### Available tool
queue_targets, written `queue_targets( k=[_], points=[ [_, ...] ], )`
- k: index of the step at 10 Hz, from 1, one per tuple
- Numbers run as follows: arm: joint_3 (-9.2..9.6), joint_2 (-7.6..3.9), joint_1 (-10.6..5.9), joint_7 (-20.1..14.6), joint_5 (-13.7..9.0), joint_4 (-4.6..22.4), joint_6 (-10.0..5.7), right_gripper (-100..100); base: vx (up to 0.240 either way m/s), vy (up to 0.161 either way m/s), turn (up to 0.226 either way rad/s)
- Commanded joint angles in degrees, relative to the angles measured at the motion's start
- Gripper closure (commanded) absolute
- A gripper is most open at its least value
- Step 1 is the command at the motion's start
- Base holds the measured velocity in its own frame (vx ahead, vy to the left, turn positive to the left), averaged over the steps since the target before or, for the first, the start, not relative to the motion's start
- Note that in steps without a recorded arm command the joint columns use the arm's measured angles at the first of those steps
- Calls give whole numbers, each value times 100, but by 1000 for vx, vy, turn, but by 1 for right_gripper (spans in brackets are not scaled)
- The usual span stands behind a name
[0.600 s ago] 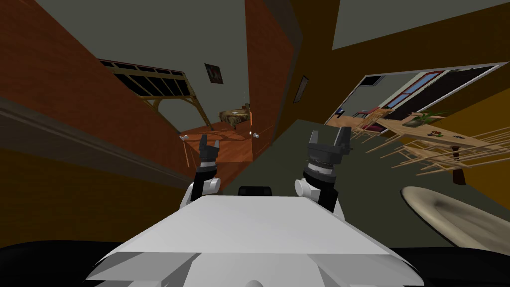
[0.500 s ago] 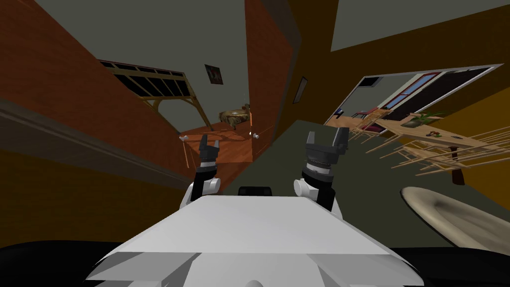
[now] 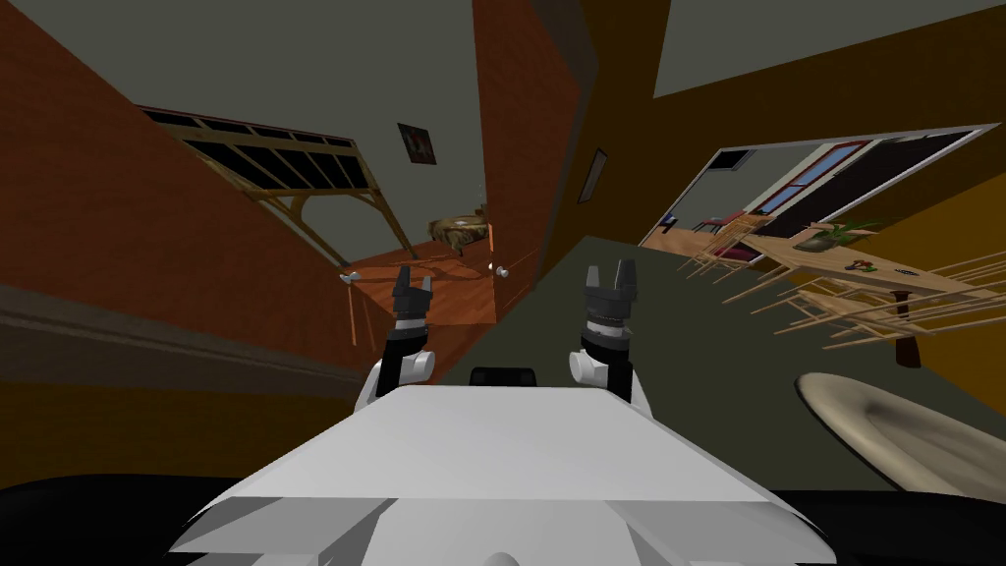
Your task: Push the door open
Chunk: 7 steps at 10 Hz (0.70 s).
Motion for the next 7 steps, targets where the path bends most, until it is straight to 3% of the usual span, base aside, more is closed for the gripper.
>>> queue_targets(
  k=[1,7],
  points=[
    [71,-54,-49,189,44,186,-19,-100,109,-40,-8],
    [492,-165,-324,1009,312,1083,-134,-100,99,-35,-20]
  ],
)
